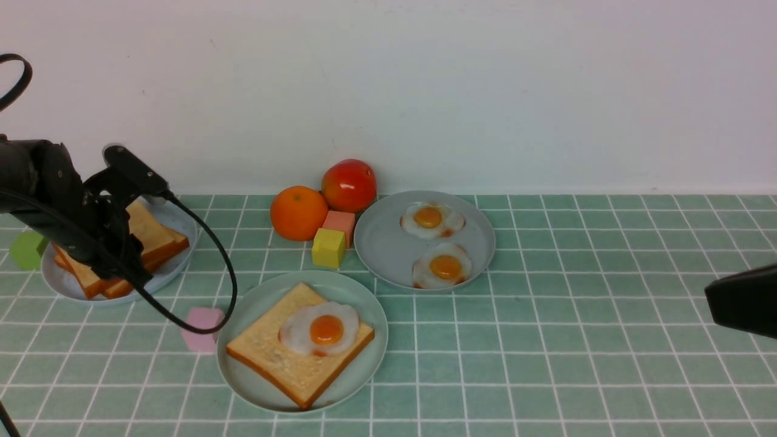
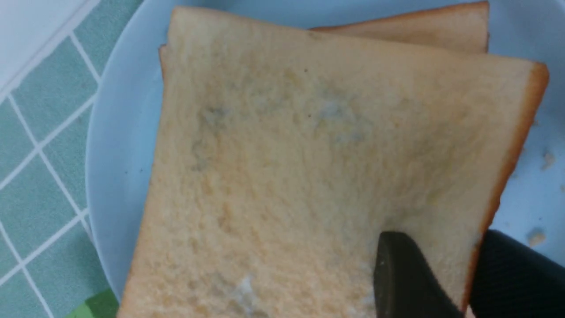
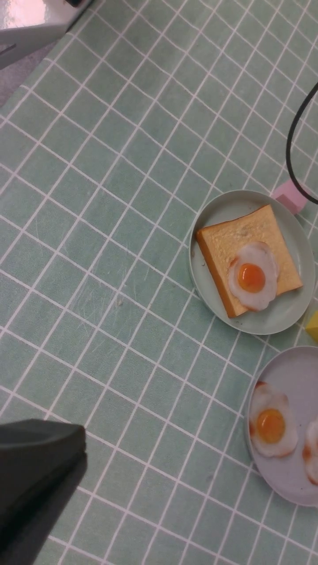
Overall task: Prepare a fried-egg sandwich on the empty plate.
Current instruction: Use the left arm to grab a slice of bread, then use the left arm to place a slice of bread on the fried egg in the middle
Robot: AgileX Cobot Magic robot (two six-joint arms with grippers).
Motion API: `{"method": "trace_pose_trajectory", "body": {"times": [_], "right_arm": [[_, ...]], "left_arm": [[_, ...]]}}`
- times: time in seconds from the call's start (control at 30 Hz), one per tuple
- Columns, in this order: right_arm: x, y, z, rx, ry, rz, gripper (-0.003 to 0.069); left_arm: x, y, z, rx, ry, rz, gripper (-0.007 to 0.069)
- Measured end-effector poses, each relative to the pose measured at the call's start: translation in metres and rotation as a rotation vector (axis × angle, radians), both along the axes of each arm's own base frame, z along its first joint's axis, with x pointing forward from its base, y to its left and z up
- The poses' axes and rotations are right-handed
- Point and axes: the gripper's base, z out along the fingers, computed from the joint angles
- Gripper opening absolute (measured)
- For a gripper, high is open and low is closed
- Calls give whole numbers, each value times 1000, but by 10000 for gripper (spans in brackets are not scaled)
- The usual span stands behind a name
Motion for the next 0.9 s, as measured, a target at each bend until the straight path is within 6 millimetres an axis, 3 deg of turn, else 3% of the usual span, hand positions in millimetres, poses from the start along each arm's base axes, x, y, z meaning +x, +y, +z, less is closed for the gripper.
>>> {"method": "trace_pose_trajectory", "body": {"times": [0.1, 0.23, 0.33, 0.47, 0.57, 0.67, 0.73, 0.87, 0.9], "right_arm": [[0, 0, 0, -1, 0, 0, 15], [0, 0, 0, -1, 0, 0, 19], [0, 0, 0, 0, 0, 0, 18], [0, 0, 0, 0, 0, 0, 22], [0, 0, 0, -2, -2, -1, 22], [1, -1, 0, -14, -8, -5, 24], [1, -1, 0, -22, -13, 3, 26], [-1, -2, -2, -47, -4, 20, 29], [-1, -2, -2, -47, -4, 20, 30]], "left_arm": [[0, 0, 0, 1, 0, -2, 178], [0, 0, 0, 1, -1, -2, 48], [-1, 0, 7, 3, -11, -2, 7], [-7, -1, 26, -15, -39, 15, 7], [-16, -7, 54, -71, -73, 70, 7], [-33, -34, 87, -174, -86, 145, 7], [-47, -71, 107, -210, -89, 116, 7], [-80, -149, 121, -266, -21, 82, 7], [-82, -153, 121, -276, -7, 100, 7]]}}
